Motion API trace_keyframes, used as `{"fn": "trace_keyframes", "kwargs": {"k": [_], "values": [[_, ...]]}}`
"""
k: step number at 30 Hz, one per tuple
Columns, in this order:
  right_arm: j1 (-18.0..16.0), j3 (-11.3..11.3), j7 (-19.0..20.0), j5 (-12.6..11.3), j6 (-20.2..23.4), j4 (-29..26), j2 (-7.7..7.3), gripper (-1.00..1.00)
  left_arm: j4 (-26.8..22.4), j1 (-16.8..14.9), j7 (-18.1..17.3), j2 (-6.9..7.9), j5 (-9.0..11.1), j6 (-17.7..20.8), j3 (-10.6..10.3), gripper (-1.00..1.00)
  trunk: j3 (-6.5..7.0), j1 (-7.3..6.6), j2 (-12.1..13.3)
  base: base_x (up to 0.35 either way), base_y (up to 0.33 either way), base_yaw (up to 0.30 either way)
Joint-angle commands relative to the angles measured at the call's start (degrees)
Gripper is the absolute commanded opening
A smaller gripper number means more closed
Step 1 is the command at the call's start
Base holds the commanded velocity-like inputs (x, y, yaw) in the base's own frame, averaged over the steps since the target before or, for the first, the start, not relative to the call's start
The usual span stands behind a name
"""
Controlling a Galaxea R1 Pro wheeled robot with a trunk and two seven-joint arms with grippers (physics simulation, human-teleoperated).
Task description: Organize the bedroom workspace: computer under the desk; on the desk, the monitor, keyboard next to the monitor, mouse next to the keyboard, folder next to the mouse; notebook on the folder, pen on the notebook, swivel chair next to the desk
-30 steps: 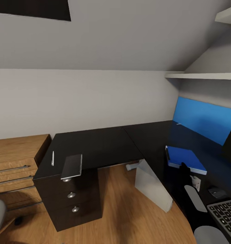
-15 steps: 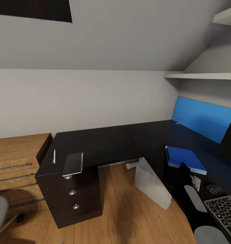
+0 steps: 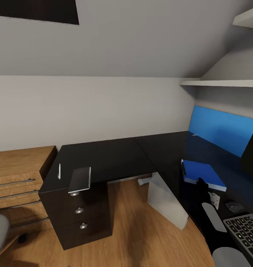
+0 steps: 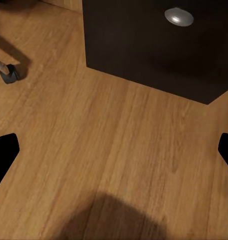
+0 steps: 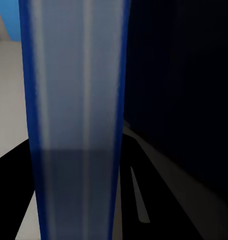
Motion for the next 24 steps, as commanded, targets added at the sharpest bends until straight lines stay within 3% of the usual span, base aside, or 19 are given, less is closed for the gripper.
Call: {"fn": "trace_keyframes", "kwargs": {"k": [1, 9, 10, 24], "values": [[0.0, 0.1, -0.2, -0.4, -0.2, -0.1, -0.03, -1.0, 0.0, 0.0, 0.4, 0.09, 0.4, -0.3, -0.5, 1.0, -0.06, -0.01, 0.0, 0.0, 0.0, 0.0], [0.0, 0.1, -0.3, -0.4, -0.2, -0.1, -0.05, -1.0, 0.0, 0.0, 0.4, 0.1, 0.4, -0.3, -0.5, 1.0, -0.06, -0.01, 0.0, 0.0, 0.0, 0.0], [0.0, 0.1, -0.4, -0.4, -0.2, -0.1, -0.04, 1.0, 0.0, 0.0, 0.4, 0.1, 0.4, -0.3, -0.5, 1.0, -0.06, -0.01, 0.0, 0.0, 0.0, 0.0], [0.0, 0.1, -2.4, -0.4, -0.2, -0.1, -0.05, 1.0, -0.1, 0.0, 0.4, 0.15, 0.4, -0.3, -0.4, 1.0, -0.06, -0.01, 0.0, 0.0, 0.0, 0.0]]}}
